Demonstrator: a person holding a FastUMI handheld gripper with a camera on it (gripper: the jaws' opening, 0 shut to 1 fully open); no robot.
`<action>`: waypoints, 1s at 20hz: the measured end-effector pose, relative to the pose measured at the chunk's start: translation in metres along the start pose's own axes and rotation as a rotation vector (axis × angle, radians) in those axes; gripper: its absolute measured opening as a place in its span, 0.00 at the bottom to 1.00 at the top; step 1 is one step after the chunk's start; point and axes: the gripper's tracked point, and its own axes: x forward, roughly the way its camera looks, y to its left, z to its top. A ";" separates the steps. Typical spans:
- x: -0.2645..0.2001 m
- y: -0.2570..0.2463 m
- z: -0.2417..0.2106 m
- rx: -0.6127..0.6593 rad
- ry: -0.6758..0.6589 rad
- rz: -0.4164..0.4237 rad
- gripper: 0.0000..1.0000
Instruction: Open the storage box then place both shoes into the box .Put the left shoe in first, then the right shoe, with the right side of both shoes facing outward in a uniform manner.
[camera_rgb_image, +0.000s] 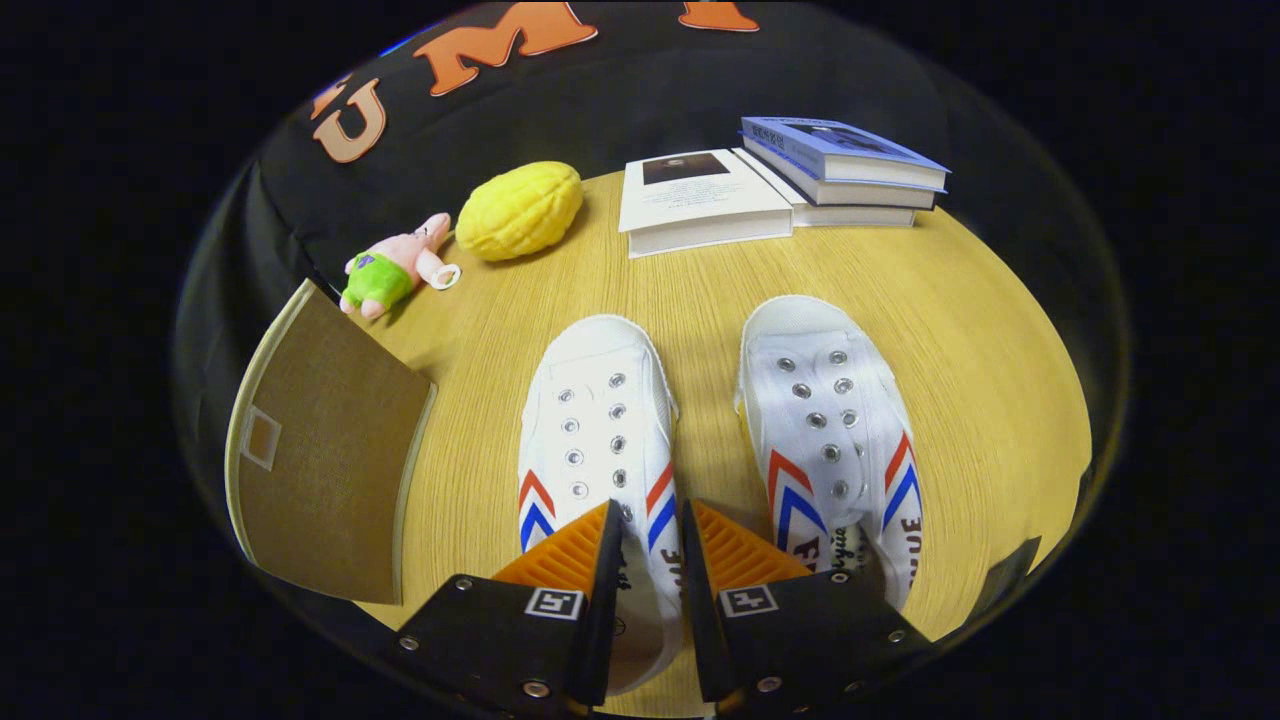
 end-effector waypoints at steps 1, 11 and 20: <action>-0.002 -0.001 -0.001 0.004 0.004 0.014 0.35; -0.012 0.013 0.006 0.113 0.009 0.071 0.00; -0.082 0.045 0.070 0.197 -0.196 0.045 0.00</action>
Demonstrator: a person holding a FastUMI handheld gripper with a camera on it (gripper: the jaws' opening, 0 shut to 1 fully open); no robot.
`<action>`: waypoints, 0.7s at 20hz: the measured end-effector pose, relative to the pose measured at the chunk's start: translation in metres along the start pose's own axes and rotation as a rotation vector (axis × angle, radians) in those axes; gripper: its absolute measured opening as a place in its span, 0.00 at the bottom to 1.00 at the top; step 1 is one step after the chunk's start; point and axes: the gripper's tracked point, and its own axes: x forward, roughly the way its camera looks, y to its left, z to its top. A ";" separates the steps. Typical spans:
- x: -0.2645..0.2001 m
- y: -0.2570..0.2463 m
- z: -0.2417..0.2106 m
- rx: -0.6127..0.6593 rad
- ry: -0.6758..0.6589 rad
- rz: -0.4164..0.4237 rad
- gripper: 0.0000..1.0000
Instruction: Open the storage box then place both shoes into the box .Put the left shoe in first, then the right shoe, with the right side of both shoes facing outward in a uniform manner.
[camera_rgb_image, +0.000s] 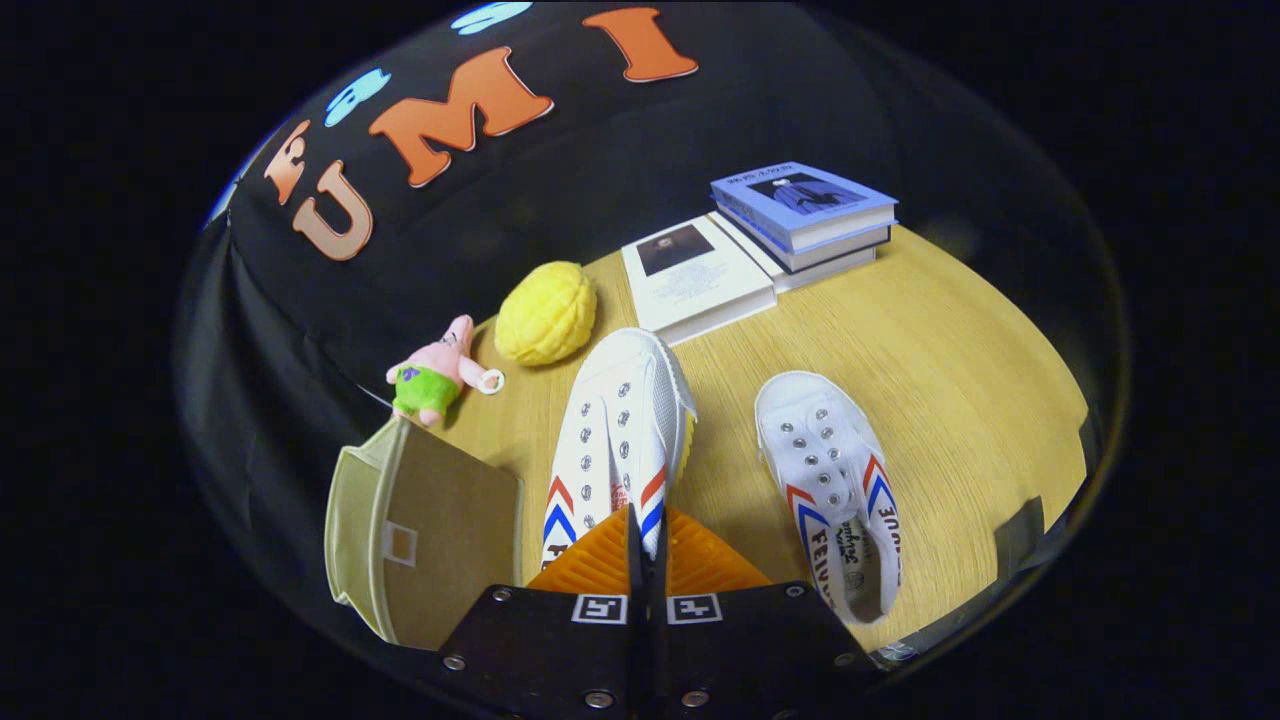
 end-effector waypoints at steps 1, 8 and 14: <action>-0.006 0.012 0.008 -0.001 -0.027 0.006 0.00; -0.023 0.126 0.019 -0.023 -0.091 0.112 0.00; -0.013 0.218 -0.010 -0.081 -0.070 0.196 0.00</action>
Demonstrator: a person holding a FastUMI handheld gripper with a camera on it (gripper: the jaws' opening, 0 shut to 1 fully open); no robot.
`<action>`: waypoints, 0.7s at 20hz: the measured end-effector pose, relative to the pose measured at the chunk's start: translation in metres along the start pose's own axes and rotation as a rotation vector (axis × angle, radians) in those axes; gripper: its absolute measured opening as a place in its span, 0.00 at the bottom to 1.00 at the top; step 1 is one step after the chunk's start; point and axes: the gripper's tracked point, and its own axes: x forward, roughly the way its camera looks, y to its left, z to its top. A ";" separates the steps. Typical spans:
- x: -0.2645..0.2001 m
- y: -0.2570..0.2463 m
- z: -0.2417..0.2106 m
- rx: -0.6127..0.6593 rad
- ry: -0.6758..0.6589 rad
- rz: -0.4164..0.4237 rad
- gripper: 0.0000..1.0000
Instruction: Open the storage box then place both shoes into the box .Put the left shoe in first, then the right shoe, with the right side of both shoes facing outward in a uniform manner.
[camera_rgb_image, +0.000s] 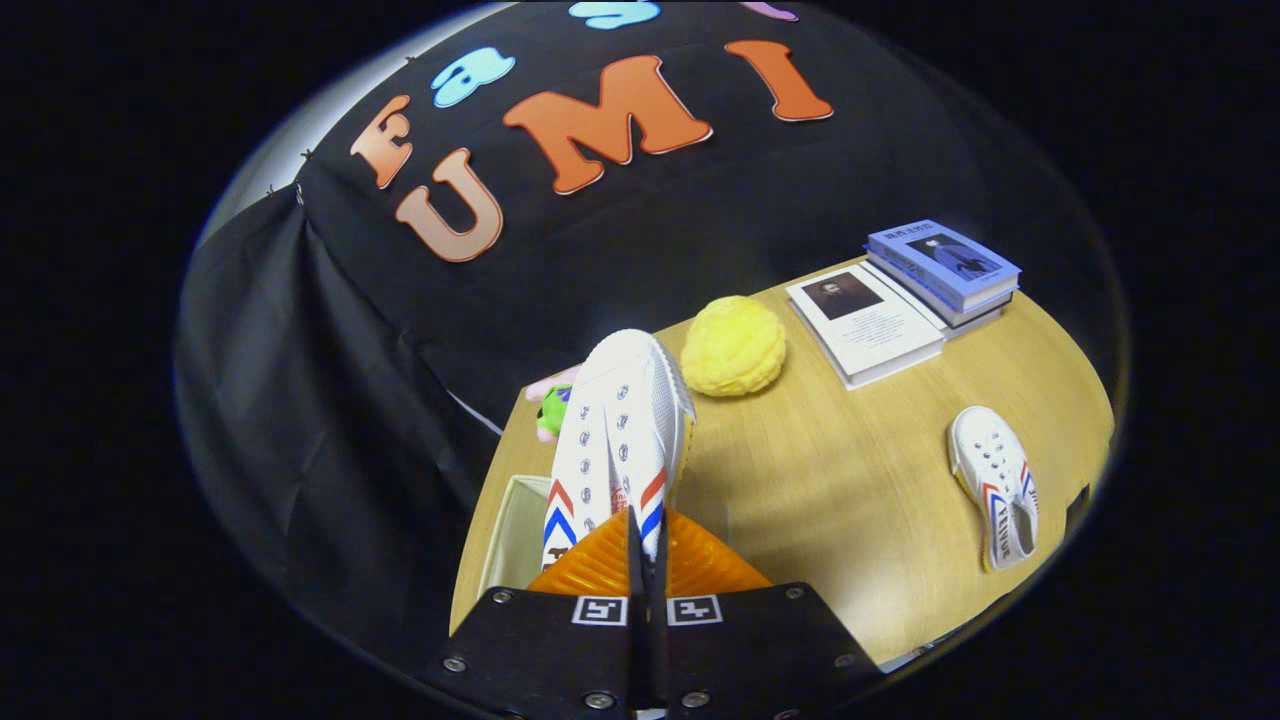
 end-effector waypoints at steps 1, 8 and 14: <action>0.004 0.012 -0.006 -0.010 0.007 0.011 0.00; 0.035 0.059 -0.049 -0.084 0.049 0.030 0.00; 0.027 0.065 -0.083 -0.095 0.118 0.036 0.00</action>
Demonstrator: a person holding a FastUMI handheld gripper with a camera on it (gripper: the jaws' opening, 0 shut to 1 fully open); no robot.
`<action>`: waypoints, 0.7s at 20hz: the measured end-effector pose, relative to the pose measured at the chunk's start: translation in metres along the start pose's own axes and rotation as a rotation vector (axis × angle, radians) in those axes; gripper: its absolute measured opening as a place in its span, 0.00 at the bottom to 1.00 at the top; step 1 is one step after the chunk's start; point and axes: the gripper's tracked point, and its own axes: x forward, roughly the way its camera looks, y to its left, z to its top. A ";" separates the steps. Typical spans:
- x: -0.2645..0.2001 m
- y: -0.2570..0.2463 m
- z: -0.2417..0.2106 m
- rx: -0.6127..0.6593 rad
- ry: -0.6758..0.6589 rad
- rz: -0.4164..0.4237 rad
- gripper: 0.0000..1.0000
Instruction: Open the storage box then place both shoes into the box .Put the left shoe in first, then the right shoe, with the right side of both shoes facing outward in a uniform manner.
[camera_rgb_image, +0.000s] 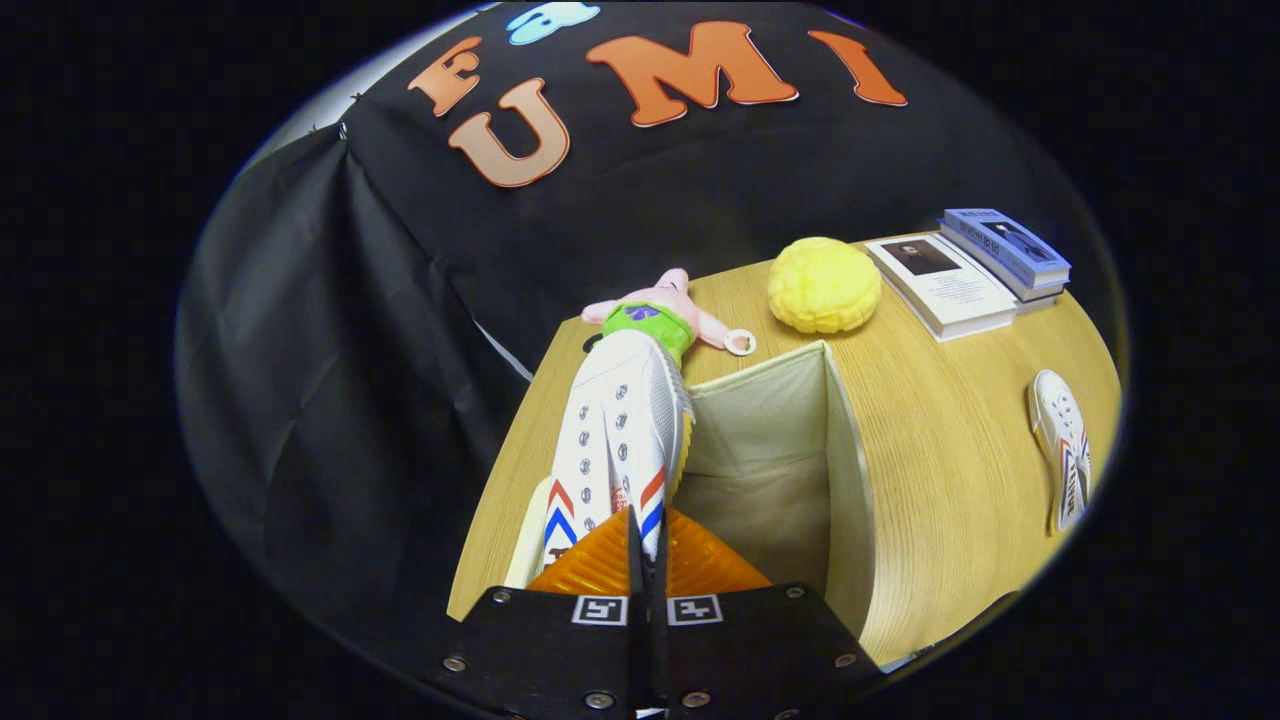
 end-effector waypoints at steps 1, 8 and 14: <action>-0.001 0.000 -0.004 0.004 0.014 -0.001 0.00; -0.003 -0.002 -0.026 0.042 0.096 -0.017 0.00; 0.005 -0.006 -0.041 0.006 0.169 -0.042 0.35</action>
